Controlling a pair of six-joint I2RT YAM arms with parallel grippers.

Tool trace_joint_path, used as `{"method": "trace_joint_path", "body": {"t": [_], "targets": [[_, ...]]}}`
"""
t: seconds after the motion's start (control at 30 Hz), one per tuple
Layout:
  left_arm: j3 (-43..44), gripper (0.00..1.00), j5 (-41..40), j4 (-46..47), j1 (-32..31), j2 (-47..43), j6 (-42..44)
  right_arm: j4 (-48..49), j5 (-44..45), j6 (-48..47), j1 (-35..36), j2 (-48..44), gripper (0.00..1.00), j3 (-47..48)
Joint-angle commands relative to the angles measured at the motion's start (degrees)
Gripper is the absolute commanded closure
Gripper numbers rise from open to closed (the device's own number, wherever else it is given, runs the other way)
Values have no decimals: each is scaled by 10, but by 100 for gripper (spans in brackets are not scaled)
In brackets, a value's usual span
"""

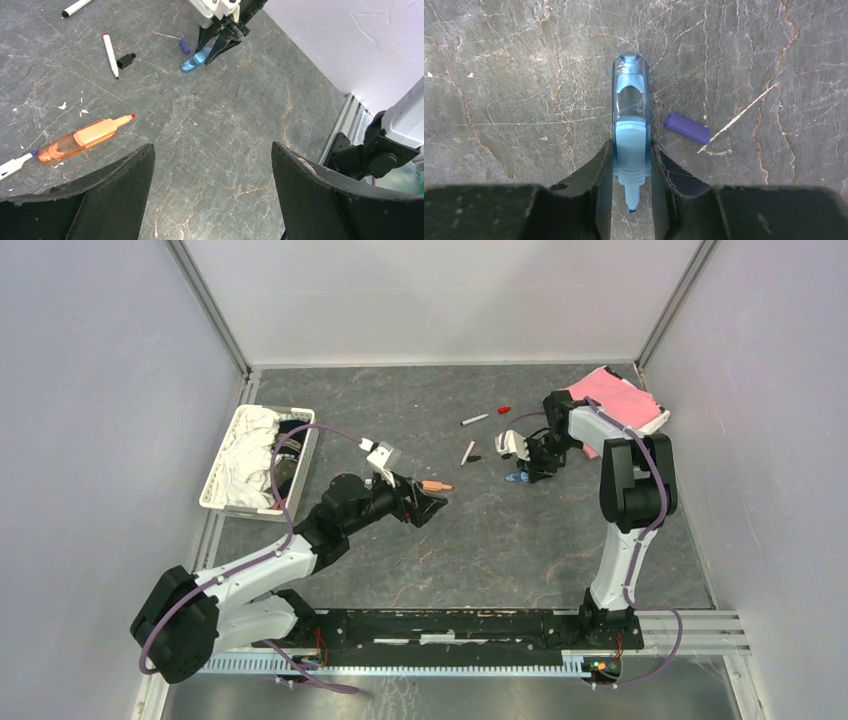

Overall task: Insert the pens into the pen caps
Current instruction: Pick up the pen from the center of the board.

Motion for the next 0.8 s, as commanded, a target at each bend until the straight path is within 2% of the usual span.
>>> {"method": "trace_joint_path", "body": {"t": [0.0,0.27,0.4,0.53,0.63,0.77], "targets": [[-13,10,12,56,3,-17,-28,12,0,5,7,-17,85,-52],[-57,10,51,213,2,17,-125,78,-115,93,6,-148,99,-149],[-73,11,77,311,2,67,-172,159,-183,181,6,-218,100,-205],[-83,11,69,378,-3,103,-202,223,-253,284,4,-275,100,-243],[-79,11,29,393,-20,120,-217,274,-311,365,3,-320,100,-275],[-54,10,-96,367,-71,132,-212,440,-354,518,4,-406,100,-365]]}}
